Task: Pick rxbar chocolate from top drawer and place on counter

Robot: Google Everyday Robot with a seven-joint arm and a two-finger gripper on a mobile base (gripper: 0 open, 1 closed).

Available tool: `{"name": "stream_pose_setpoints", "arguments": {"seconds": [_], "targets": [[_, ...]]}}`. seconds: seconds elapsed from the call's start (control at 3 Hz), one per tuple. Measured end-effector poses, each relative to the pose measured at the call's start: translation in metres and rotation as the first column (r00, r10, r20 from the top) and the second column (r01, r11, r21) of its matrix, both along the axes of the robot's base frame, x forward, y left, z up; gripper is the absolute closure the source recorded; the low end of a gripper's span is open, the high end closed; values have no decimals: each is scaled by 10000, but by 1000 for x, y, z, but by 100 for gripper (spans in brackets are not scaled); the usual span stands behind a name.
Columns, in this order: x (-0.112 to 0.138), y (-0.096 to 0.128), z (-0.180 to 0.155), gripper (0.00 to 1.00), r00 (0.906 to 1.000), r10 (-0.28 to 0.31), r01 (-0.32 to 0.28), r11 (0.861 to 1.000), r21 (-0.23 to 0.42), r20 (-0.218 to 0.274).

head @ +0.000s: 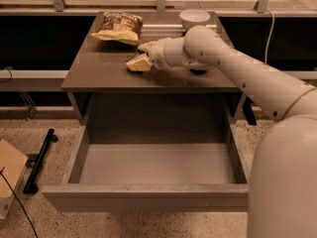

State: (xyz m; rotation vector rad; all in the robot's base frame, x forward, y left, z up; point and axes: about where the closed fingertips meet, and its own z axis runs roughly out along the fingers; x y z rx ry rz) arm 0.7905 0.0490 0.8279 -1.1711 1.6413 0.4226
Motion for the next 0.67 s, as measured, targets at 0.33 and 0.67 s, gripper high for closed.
{"name": "stream_pose_setpoints", "arguments": {"seconds": [0.33,0.67], "targets": [[5,-1,2,62,10000,-11,11,10000,2,21],[5,-1,2,31,10000,-10,10,10000,2,21]]}}
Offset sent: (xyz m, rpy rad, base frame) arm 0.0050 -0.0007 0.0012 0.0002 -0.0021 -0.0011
